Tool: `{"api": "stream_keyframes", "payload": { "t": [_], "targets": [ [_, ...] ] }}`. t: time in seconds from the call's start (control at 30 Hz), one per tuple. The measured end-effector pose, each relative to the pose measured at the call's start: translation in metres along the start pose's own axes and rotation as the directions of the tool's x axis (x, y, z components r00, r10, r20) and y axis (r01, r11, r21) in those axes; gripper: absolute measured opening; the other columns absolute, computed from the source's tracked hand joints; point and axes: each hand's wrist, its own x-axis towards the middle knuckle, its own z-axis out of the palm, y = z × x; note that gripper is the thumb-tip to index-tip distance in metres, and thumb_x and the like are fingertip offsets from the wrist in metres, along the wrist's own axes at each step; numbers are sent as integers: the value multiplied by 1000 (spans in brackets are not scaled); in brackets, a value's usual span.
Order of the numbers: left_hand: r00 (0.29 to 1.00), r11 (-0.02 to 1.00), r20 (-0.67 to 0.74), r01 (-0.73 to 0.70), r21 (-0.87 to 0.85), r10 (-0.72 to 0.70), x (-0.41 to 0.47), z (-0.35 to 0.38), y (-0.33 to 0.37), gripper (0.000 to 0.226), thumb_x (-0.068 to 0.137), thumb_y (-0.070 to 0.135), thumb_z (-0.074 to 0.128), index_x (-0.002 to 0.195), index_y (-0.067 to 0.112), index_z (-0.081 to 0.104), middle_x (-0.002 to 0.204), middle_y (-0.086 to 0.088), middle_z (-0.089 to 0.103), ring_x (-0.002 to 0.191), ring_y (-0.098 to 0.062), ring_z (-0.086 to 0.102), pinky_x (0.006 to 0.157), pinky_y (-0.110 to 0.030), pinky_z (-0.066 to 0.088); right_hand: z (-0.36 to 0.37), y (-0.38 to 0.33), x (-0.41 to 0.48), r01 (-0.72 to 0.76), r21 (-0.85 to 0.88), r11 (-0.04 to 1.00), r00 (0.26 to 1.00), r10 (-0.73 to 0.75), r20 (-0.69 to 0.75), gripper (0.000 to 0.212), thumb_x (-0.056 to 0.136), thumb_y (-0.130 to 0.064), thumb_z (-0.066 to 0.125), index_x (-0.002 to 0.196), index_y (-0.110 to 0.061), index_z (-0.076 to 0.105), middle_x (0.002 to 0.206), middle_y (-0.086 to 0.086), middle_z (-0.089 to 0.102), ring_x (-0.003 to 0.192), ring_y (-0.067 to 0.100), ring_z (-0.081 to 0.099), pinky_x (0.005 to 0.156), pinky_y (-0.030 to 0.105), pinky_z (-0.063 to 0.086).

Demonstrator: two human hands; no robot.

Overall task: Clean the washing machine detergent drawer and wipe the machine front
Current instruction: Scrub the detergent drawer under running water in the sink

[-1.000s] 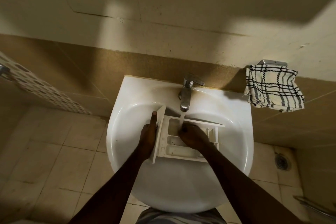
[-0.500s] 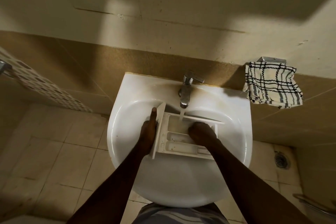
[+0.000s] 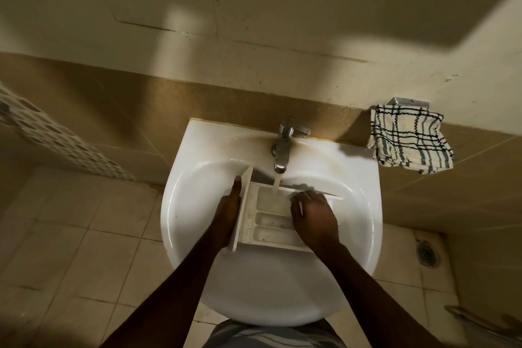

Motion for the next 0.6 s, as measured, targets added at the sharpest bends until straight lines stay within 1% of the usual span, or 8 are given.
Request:
{"api": "stream_keyframes", "payload": {
  "t": [0.07, 0.1, 0.17, 0.3, 0.33, 0.43, 0.5, 0.6],
  "targets": [
    [998, 998, 46, 44, -50, -42, 0, 5, -8, 73, 81, 79, 50, 112, 16, 72, 104, -17, 75, 98, -37, 71, 92, -55, 56, -3, -9, -4, 33, 6, 999, 988, -32, -150, 27, 87, -17, 54, 110, -10, 68, 112, 10, 67, 102, 30, 60, 86, 37, 50],
    [994, 995, 80, 76, -71, -71, 0, 9, -12, 78, 76, 82, 56, 115, 16, 72, 107, -18, 74, 101, -39, 70, 93, -56, 55, -2, -17, -5, 51, 20, 999, 988, -47, -149, 33, 88, -17, 55, 119, -10, 65, 120, 11, 66, 109, 29, 59, 93, 38, 49],
    [989, 987, 118, 99, -123, -84, 0, 18, -15, 73, 78, 78, 58, 114, 16, 73, 110, -19, 74, 102, -37, 70, 92, -52, 56, 5, -34, -1, 77, 58, 995, 996, -74, -51, 41, 93, -19, 56, 134, -11, 55, 135, 11, 59, 128, 28, 52, 106, 39, 42],
    [993, 982, 115, 30, -187, -9, 3, 33, -14, 34, 102, 46, 42, 106, 25, 69, 99, 2, 77, 87, -4, 73, 74, -18, 53, 33, -50, 4, 144, 20, 989, 979, -146, 142, 55, 100, -35, 43, 152, -19, 33, 149, 7, 45, 141, 30, 37, 115, 42, 34],
    [991, 979, 130, 39, -201, -13, 4, 32, -15, 35, 103, 45, 41, 109, 24, 68, 98, 1, 77, 87, -5, 73, 73, -19, 54, 34, -48, 4, 154, 4, 988, 978, -153, 143, 56, 100, -38, 42, 153, -20, 30, 150, 7, 45, 139, 30, 38, 114, 43, 36],
    [986, 972, 152, 99, -211, -68, 6, 27, -17, 56, 96, 59, 46, 114, 14, 72, 103, -15, 74, 90, -27, 72, 79, -38, 56, 23, -28, -2, 150, -32, 988, 983, -146, 114, 50, 100, -41, 42, 148, -26, 37, 149, 4, 43, 134, 23, 42, 108, 43, 43],
    [984, 976, 153, 115, -183, -88, 7, 26, -18, 66, 90, 68, 50, 115, 12, 72, 107, -23, 70, 93, -35, 68, 84, -47, 55, 16, -8, -7, 108, -67, 992, 992, -103, 76, 50, 101, -42, 37, 149, -27, 35, 154, 0, 37, 141, 20, 35, 114, 44, 36],
    [991, 981, 94, 110, -162, -96, 9, 27, -19, 62, 90, 68, 49, 111, 15, 73, 102, -19, 70, 90, -34, 67, 81, -45, 55, 8, 25, -16, -33, -147, 989, 999, 29, -29, 56, 102, -43, 24, 154, -21, 28, 159, 2, 32, 148, 19, 24, 118, 44, 24]
  ]
}}
